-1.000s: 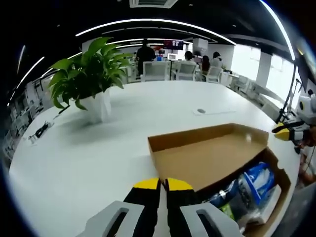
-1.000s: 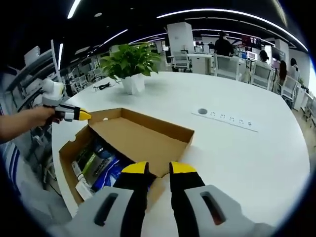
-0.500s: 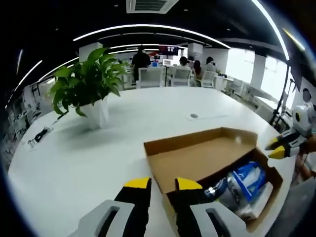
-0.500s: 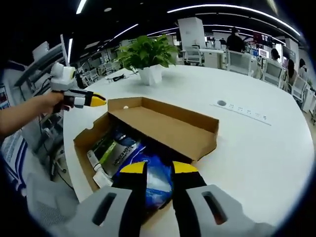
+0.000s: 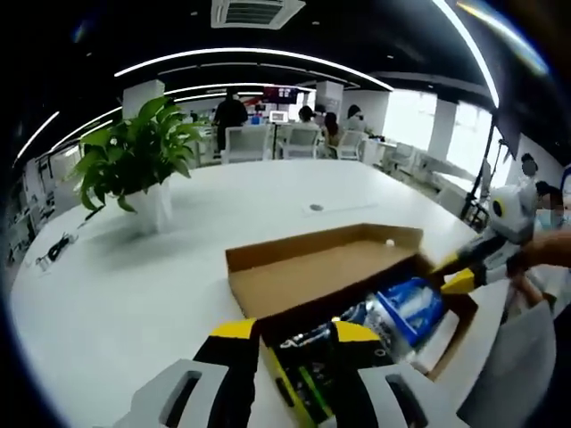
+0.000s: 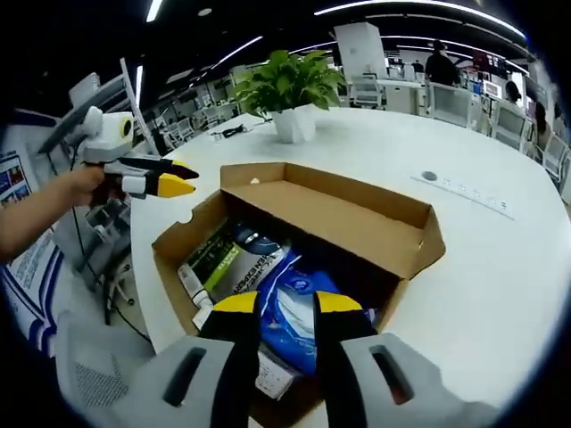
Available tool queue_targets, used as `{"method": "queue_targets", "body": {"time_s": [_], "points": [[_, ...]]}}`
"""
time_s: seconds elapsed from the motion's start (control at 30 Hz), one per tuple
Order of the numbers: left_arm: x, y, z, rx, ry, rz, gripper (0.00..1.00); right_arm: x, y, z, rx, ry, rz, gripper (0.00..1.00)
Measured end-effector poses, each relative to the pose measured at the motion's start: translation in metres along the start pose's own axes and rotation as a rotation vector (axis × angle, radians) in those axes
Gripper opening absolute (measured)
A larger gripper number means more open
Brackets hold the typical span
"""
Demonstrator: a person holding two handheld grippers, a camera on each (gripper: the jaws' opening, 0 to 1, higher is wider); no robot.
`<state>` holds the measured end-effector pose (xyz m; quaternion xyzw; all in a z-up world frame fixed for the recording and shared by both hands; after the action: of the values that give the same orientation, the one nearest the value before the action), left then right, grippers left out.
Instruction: Operate the shoe box by opening the lid, removing the specified soft item, and placing it in the target area until the item is outside and the box remains undamaged.
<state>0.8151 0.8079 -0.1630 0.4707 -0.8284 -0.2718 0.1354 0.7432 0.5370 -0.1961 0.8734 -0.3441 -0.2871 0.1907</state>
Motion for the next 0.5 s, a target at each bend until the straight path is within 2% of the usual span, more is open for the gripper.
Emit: {"method": "queue_targets", "body": {"time_s": [0.1,0.5], "points": [[0.005,0.009,0.006,0.007,-0.016,0.019,0.36,-0.004,-0.007,0.000,0.010,-0.009,-0.014,0.22],[0.017,0.042,0.029,0.020,-0.086,0.061,0.53,-0.019,-0.033,0.005,-0.027,-0.033,-0.067,0.24]]}}
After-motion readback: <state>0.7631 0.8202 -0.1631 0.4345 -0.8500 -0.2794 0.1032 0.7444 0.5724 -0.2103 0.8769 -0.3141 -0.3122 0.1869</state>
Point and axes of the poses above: the point that each gripper's makers call its tool centre point, and the gripper's own axes: y roughly backward along the fingers, x roughly to its right, z roughly out of its underside, the point moved 9 cm from there along y, roughly backward along the fingers, and after that the axes turned 13 degrees about -z, right-handed, at the moved point
